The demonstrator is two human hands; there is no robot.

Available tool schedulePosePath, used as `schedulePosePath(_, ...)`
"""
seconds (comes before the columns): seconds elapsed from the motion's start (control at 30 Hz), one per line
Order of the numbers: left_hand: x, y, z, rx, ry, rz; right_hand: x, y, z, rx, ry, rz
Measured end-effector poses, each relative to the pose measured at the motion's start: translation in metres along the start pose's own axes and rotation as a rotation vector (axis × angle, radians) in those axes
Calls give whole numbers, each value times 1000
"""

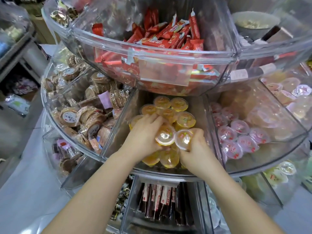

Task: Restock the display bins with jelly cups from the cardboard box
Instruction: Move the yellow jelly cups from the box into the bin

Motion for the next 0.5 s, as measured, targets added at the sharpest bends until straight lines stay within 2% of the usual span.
schedulePosePath(0.07, 0, 3, 2, -55, 17, 167, 1, 2, 5, -7, 43, 6)
schedulePosePath(0.1, -3, 5, 2, -83, -1, 179, 1, 3, 7, -15, 67, 4)
schedulePosePath(0.37, -17, 1, -2, -103, -21, 27, 11, 5, 16, -90, 247, 189)
schedulePosePath(0.5, -15, 1, 0, -80, -47, 78, 9, 9, 18, -72, 261, 197)
Point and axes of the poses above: each hand's wrist, its own z-axis towards the middle knuckle, its own y-axis out of the palm, x = y × z, the point moved 5 cm from there along z, towards the middle knuckle, and after that the axes turned 12 degrees about y, right-handed, at the moved point
